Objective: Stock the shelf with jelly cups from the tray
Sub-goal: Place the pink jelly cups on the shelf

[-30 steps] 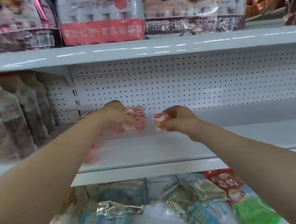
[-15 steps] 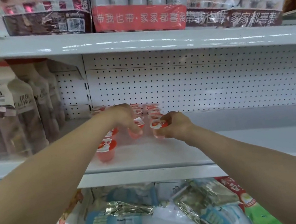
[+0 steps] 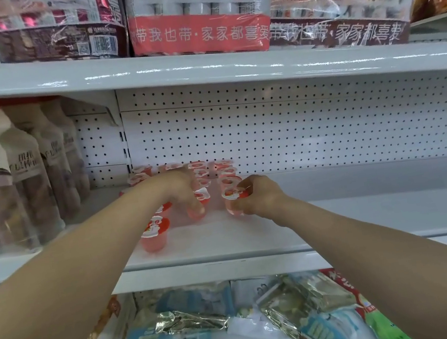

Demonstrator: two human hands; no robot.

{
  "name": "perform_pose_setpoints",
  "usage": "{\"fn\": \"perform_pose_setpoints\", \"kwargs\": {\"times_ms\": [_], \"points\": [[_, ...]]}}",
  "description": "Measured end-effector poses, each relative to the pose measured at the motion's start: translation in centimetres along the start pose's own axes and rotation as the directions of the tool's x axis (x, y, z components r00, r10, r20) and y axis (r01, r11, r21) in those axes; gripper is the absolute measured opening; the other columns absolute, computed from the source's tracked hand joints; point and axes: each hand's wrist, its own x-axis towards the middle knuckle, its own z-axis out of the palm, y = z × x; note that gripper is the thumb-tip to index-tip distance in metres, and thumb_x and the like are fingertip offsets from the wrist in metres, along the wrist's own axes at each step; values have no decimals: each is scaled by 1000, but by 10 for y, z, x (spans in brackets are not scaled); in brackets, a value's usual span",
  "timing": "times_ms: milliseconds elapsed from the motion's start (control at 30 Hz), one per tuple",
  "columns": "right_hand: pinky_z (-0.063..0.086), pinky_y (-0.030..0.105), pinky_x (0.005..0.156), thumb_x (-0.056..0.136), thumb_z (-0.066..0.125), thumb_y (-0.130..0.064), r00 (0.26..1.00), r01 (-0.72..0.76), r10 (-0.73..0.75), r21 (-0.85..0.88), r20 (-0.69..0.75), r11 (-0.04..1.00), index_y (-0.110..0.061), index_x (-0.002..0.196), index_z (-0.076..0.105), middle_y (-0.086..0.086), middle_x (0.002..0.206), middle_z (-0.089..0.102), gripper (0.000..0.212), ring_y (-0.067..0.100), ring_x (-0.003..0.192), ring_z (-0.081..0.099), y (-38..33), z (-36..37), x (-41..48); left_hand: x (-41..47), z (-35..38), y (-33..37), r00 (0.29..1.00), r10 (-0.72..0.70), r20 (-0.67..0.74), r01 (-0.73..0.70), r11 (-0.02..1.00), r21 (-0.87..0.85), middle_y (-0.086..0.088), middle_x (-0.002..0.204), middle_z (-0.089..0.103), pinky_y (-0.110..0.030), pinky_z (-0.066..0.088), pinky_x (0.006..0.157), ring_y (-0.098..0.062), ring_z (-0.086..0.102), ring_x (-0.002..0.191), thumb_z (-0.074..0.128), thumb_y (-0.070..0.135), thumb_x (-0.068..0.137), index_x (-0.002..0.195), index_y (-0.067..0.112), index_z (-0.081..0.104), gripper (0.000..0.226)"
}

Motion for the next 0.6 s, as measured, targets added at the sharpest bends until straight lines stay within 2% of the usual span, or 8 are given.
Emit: {"fn": "perform_pose_setpoints", "kwargs": {"times_ms": [133,200,233,300,367,467,600], "points": [[48,19,73,73,84,-27,1000,-1,1,-23,6,1000,-21,106,56,-1,105,66,43,15,91,63,-2,-3,-4,-1,2,3,1000,-2,-11,2,999,38,-3,134,56,-30,47,93,-23,56,115,82,40,74,135,16,53,72],[44,16,68,76,82,-26,1000,1,-1,-15,25,1000,-19,112,55,-1,108,64,46,14,93,61,-2,-5,-7,-5,3,7,1000,-21,-21,22,999,48,-3,136,55,-28,46,92,-23,55,117,80,39,77,138,16,51,72],[45,17,71,77,82,-27,999,9,-8,-20,36,1000,-17,119,53,0,113,63,52,16,98,60,-2,-7,-11,-8,3,10,999,-35,-28,36,998,51,-4,138,54,-28,44,92,-24,54,120,80,39,78,140,15,49,74],[47,25,88,76,83,-31,999,39,-37,-67,34,997,-14,134,47,3,126,58,71,20,112,57,-1,-15,-18,-13,2,16,996,-66,-57,69,996,54,-5,140,53,-28,44,94,-25,53,122,79,40,78,140,13,49,74],[46,31,100,75,83,-35,997,71,-69,-137,14,988,-13,141,42,6,135,52,80,24,121,53,2,-31,-26,-22,-2,25,989,-82,-124,88,995,44,-7,135,56,-30,45,95,-26,54,119,79,41,77,135,11,51,72],[45,32,100,78,81,-34,992,116,-125,-260,-18,959,-13,143,41,8,139,49,79,24,123,51,9,-67,-41,-35,-7,51,968,-85,-238,79,996,-36,-4,135,54,-30,45,96,-26,50,122,80,38,76,137,16,49,72],[47,35,97,79,80,-33,981,135,-178,-390,-76,911,-14,142,42,9,139,49,77,25,123,51,24,-125,-69,-47,-4,111,935,-14,-355,-22,995,-96,-7,139,51,-35,43,102,-29,43,129,79,34,78,140,17,46,71]]}}
